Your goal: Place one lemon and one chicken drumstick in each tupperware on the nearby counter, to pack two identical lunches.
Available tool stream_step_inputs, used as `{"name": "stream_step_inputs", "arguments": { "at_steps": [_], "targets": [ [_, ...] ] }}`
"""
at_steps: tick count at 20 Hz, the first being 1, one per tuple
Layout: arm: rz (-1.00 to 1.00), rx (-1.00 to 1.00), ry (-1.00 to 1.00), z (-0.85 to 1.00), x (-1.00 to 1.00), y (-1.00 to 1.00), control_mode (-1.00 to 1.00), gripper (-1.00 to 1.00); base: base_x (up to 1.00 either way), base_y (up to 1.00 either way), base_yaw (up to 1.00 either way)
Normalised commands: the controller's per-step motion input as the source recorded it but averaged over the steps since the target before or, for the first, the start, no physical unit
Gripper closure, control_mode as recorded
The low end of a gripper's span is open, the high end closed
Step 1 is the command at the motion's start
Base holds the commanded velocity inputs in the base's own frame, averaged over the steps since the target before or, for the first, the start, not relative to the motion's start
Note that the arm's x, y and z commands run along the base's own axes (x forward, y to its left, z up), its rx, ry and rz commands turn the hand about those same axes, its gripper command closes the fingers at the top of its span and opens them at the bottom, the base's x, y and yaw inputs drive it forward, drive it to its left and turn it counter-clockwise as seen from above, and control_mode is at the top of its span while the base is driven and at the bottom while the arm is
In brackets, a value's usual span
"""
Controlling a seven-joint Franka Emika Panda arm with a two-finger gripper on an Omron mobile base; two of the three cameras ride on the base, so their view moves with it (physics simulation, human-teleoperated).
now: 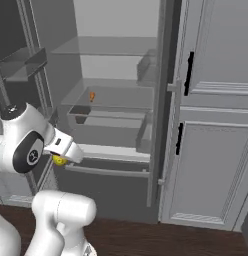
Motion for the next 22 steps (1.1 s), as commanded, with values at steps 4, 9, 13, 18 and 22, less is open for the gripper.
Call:
{"name": "stream_step_inputs", "arguments": {
  "at_steps": [4, 9, 13, 18, 22],
  "targets": [
    [0.00, 0.00, 0.00, 0.00, 0.00, 0.00, 1.00, 1.00, -1.00, -0.28, -0.37],
    [0.00, 0.00, 0.00, 0.00, 0.00, 0.00, 1.00, 1.00, -0.77, -0.42, -0.60],
    [0.00, 0.00, 0.00, 0.00, 0.00, 0.00, 1.00, 1.00, -0.25, -0.56, -0.71],
    [0.00, 0.00, 0.00, 0.00, 0.00, 0.00, 1.00, 1.00, -0.01, -0.82, -0.72],
    [0.00, 0.00, 0.00, 0.00, 0.00, 0.00, 1.00, 1.00, 0.00, -0.82, -0.74]
  ]
}}
